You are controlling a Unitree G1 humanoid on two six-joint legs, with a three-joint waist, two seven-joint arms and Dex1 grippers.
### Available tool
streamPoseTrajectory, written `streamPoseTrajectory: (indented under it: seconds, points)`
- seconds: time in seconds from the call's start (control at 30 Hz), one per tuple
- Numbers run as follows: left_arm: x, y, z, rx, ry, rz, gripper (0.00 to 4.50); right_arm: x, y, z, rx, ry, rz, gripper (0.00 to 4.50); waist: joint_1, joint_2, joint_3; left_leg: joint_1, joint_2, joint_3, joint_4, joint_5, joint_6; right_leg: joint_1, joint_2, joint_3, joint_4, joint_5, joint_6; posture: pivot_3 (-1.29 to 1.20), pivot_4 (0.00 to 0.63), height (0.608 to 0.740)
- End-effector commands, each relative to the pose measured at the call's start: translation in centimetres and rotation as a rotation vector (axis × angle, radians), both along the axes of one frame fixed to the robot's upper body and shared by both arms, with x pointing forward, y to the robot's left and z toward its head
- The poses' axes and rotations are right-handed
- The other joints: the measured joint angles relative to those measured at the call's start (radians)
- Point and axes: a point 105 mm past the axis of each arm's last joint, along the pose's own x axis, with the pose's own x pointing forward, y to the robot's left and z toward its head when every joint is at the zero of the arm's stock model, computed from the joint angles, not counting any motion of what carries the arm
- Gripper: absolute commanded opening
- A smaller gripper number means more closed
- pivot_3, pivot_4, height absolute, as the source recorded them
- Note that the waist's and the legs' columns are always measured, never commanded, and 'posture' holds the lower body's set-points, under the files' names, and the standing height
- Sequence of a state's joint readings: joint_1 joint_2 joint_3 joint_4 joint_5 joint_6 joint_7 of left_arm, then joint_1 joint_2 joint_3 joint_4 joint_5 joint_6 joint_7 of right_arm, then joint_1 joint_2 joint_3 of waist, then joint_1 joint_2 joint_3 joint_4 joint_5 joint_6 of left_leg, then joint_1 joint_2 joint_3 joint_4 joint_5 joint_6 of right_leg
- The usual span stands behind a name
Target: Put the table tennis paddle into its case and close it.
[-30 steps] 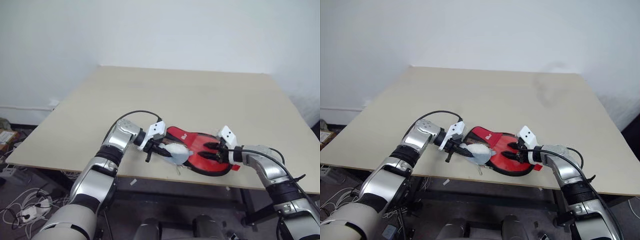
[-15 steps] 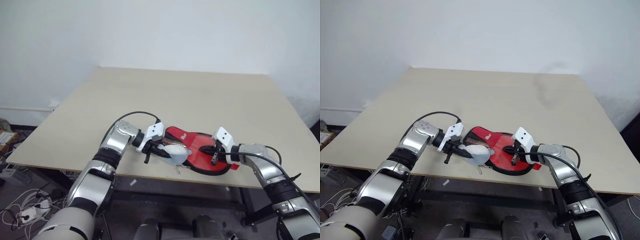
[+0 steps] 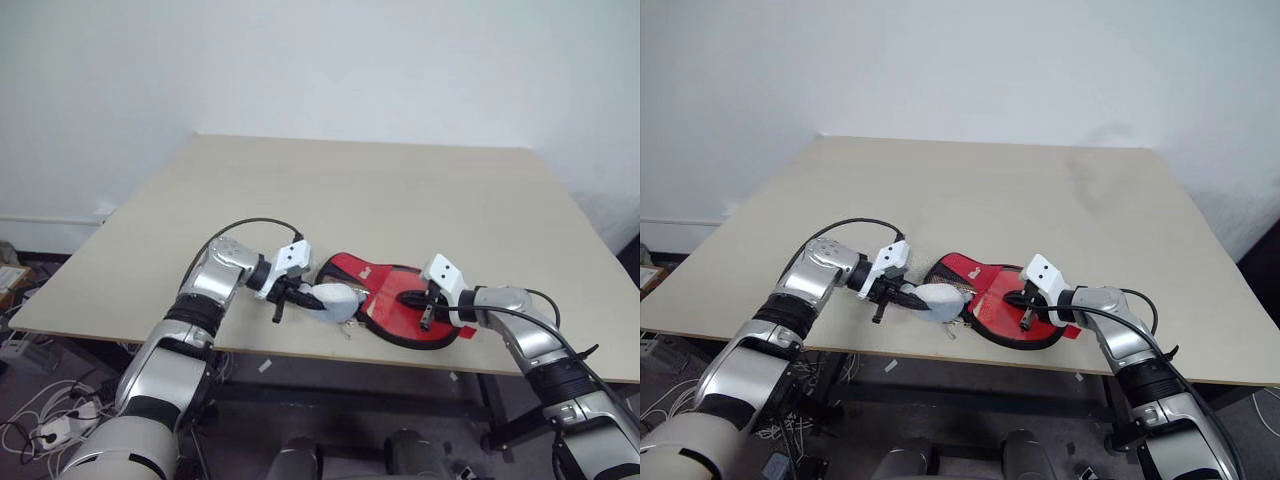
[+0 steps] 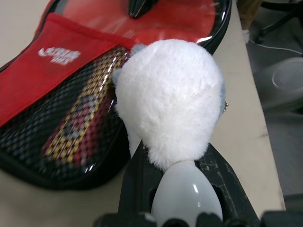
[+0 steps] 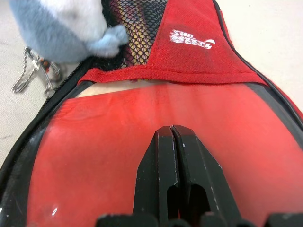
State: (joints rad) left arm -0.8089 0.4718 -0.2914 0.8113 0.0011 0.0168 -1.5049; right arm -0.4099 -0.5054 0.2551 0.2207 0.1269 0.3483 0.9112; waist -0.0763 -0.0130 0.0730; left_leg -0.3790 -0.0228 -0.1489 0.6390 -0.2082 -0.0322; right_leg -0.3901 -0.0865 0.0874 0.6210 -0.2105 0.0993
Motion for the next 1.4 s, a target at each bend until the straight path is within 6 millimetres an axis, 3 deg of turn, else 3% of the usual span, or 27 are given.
streamPoseTrajectory:
  seconds: [0.03, 0.67, 1.03, 1.4]
  points:
    - [1.2, 1.7, 1.5, 0.012, -0.066, 0.060, 0.18, -1.0, -1.9, -3.5, -0.100, 0.112, -0.055, 0.01, 0.000, 0.000, 0.000, 0.000, 0.000, 0.000, 0.000, 0.000, 0.000, 0.000, 0.000, 0.000, 0.000, 0.000, 0.000, 0.00, 0.000, 0.740]
    - [3.8, 5.5, 2.2, 0.097, -0.167, 0.253, 0.18, -1.0, -1.7, -3.7, -0.109, 0.115, -0.044, 0.01, 0.000, 0.000, 0.000, -0.001, 0.003, -0.001, -0.001, 0.000, 0.000, 0.000, 0.000, -0.004, -0.003, 0.000, 0.000, 0.00, 0.000, 0.740]
    - [5.1, 7.5, 2.3, 0.190, -0.248, 0.343, 0.18, -1.1, -1.6, -3.8, -0.109, 0.116, -0.042, 0.01, 0.000, 0.005, -0.001, -0.008, 0.024, -0.003, -0.014, 0.000, 0.000, 0.002, -0.001, -0.036, -0.031, 0.000, -0.001, 0.00, 0.000, 0.740]
    - [6.8, 8.1, 2.7, 0.215, -0.357, 0.464, 0.18, -1.2, -1.6, -3.9, -0.113, 0.119, -0.038, 0.01, 0.002, 0.005, -0.001, -0.012, 0.028, -0.003, -0.014, 0.000, 0.000, -0.001, -0.001, -0.044, -0.030, 0.004, -0.006, 0.00, 0.000, 0.740]
